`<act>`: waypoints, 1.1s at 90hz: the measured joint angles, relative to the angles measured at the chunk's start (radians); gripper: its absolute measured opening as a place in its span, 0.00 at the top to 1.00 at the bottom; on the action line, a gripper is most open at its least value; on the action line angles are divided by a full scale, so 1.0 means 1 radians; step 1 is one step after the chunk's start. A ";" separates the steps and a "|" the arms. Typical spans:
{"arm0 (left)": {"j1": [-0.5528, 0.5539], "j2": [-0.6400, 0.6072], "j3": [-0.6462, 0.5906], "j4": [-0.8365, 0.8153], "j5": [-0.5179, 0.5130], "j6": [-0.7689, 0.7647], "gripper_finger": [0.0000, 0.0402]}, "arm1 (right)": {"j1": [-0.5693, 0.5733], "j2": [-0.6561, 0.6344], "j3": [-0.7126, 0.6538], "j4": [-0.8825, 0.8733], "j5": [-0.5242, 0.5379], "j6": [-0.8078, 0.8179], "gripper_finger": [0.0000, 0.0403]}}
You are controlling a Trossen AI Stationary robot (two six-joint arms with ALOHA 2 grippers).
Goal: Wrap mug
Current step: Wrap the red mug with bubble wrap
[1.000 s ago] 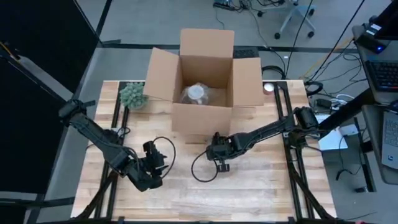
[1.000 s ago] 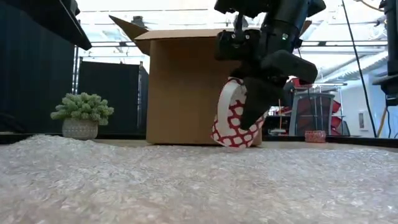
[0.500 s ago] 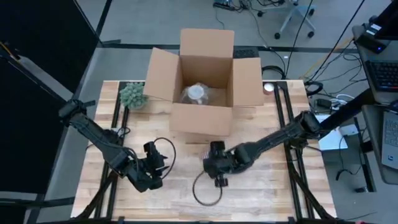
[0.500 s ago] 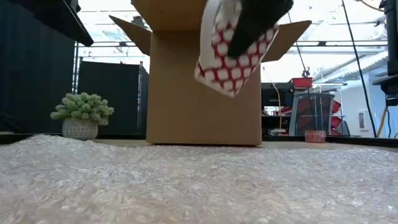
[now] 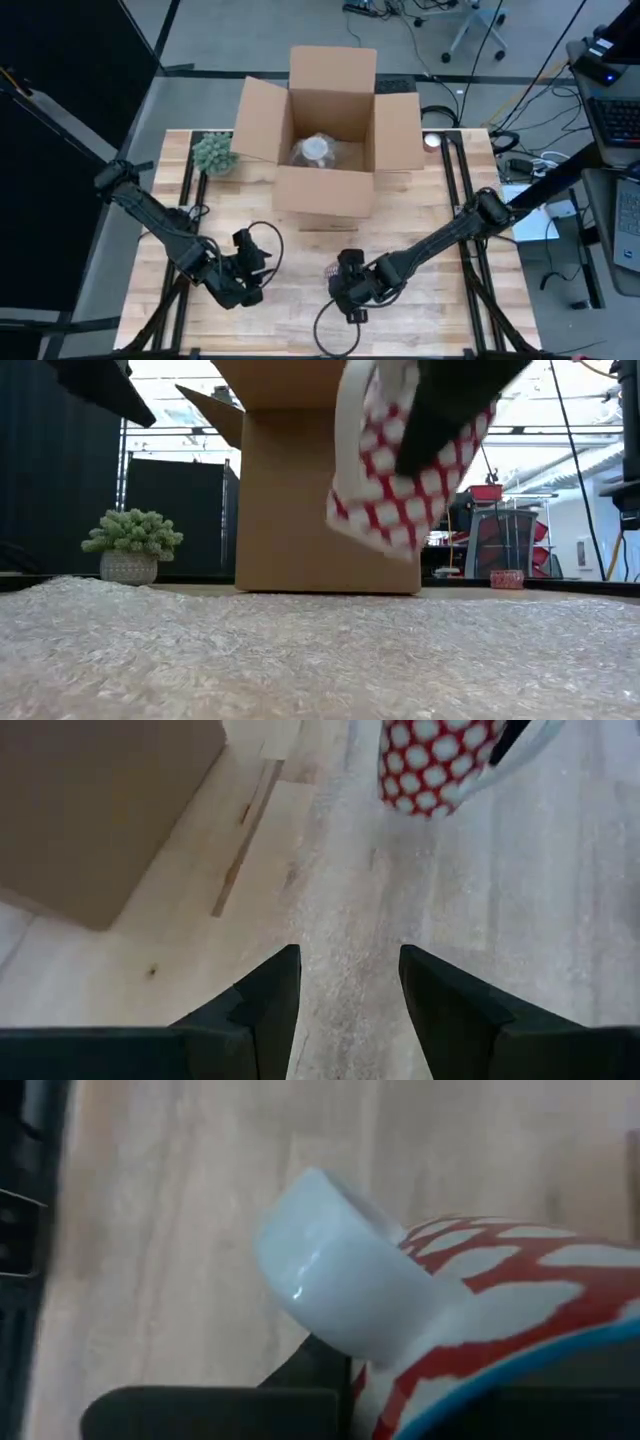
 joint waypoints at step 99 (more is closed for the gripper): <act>0.000 0.000 0.000 -0.004 0.030 0.007 0.60 | 0.001 0.047 0.001 0.096 -0.058 -0.025 0.54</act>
